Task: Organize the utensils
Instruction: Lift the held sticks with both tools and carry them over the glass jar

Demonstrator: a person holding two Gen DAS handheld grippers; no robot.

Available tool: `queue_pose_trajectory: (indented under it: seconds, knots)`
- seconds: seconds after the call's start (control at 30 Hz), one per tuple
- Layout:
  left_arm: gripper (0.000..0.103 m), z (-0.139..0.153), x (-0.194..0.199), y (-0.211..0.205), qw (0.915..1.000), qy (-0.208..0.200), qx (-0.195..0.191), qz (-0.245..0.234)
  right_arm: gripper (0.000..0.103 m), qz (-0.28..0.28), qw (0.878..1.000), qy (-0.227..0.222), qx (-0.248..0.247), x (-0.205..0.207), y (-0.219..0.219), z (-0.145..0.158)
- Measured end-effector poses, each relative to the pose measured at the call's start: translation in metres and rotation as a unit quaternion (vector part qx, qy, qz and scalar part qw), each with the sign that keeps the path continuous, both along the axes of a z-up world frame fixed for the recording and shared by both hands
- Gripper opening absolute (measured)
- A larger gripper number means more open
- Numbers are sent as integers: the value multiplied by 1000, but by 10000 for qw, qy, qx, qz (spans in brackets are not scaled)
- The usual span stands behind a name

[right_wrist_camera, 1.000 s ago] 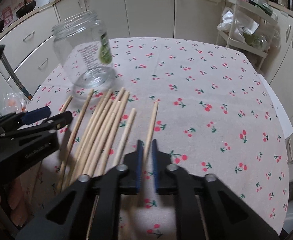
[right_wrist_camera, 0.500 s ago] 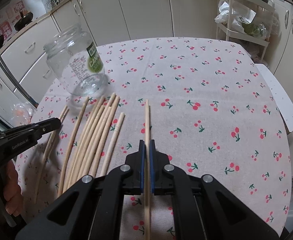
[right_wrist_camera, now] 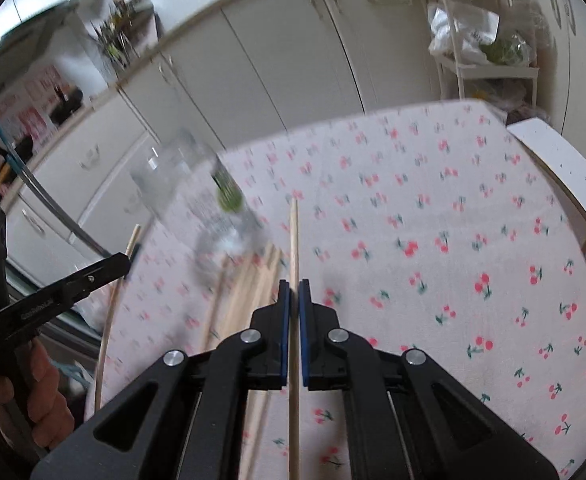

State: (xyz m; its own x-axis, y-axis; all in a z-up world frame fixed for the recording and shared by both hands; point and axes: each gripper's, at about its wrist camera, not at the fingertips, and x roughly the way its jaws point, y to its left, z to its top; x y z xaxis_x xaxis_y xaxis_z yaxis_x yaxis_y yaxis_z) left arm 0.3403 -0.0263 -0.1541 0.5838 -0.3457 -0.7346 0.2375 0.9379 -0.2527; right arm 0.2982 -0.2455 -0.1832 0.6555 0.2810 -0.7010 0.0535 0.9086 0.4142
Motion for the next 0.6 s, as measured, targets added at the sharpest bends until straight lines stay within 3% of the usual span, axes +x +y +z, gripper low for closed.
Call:
queue_pose_trajectory:
  seconds: [0.23,0.43,0.6]
  knots:
    - [5,61,20,9,9952,-822,-469,247,5,-183,9967,-745,269,8,1,41]
    - [5,100,54,15,9807,-1522,-1029,664,5,-267,9919,-1199,324,21,5,62]
    - [5,116,80,12,9683,-1910,-1246,1023,5,-343,9881,-1456,367,34,4,69]
